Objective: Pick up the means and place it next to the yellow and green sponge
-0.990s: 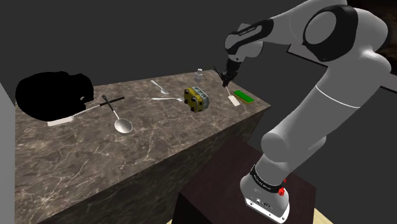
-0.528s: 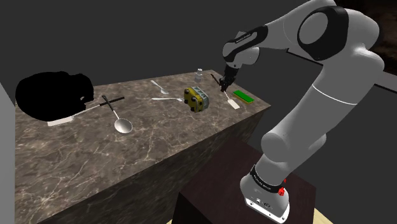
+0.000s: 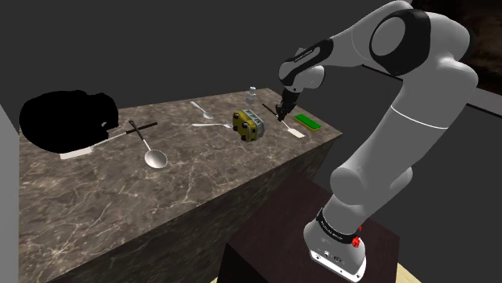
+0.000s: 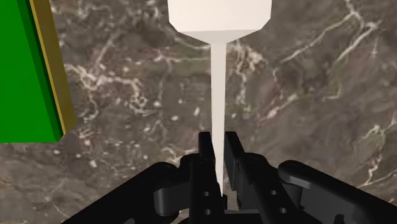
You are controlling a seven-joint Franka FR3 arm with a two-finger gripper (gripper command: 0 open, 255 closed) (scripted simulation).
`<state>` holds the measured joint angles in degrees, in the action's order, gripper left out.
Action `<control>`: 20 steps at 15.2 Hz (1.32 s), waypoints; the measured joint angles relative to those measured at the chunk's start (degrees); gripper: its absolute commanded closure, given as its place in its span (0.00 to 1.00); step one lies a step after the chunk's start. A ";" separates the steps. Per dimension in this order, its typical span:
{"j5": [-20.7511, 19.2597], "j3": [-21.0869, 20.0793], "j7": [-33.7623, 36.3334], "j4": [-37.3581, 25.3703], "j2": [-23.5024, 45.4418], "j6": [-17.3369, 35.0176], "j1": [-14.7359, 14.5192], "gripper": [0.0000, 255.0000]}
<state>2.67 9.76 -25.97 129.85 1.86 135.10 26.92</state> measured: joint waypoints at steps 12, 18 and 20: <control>-0.50 0.02 0.38 -0.43 -1.78 -2.12 -0.02 0.00; -1.21 0.05 0.86 -2.53 -4.42 -6.83 0.04 0.00; -1.23 0.04 0.89 -2.60 -4.46 -6.95 0.03 0.00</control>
<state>1.44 9.80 -25.08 127.25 -2.60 128.15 26.95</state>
